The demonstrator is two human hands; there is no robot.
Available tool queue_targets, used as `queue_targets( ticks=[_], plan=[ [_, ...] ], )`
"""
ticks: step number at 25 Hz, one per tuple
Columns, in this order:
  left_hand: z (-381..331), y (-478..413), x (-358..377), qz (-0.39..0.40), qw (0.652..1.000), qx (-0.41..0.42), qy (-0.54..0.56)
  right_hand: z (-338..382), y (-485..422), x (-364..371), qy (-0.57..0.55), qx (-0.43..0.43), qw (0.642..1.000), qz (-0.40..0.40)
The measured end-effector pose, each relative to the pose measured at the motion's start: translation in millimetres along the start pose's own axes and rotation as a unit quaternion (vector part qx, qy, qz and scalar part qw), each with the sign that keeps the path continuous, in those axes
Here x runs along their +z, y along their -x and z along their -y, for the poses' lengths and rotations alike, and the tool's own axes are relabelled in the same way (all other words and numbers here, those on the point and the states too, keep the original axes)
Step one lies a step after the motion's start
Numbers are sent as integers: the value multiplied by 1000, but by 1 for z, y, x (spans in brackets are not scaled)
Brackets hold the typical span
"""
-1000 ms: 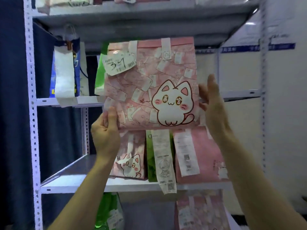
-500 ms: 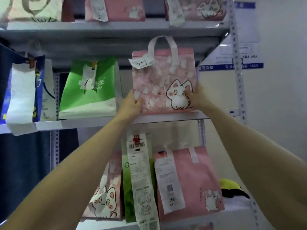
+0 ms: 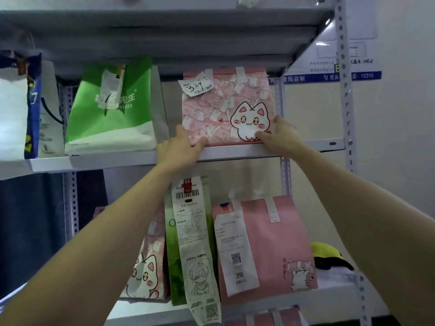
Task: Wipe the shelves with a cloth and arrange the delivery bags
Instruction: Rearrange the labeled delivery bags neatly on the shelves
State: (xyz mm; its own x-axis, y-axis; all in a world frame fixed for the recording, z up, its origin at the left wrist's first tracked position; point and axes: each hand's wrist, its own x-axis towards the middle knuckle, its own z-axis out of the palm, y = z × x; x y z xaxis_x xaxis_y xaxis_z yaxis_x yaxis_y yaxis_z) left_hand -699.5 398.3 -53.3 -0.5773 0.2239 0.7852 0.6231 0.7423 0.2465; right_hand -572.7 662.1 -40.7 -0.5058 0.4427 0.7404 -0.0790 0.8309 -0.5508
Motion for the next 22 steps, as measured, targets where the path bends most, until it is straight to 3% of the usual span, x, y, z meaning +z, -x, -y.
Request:
queue_targets(
  ticks=[9,17,19,22],
  plan=[
    [10,22,3,-21,997,56,56,3,14,1,-56,-16,998,4],
    [17,35,-6,6,994,82,69,-4,30,7,-24,-38,998,37],
    [21,47,-10,6,994,85,75,-2,45,8,-5,-42,999,10],
    [33,82,-15,-29,986,102,128,12,88,17,-12,-98,984,-151]
  ],
)
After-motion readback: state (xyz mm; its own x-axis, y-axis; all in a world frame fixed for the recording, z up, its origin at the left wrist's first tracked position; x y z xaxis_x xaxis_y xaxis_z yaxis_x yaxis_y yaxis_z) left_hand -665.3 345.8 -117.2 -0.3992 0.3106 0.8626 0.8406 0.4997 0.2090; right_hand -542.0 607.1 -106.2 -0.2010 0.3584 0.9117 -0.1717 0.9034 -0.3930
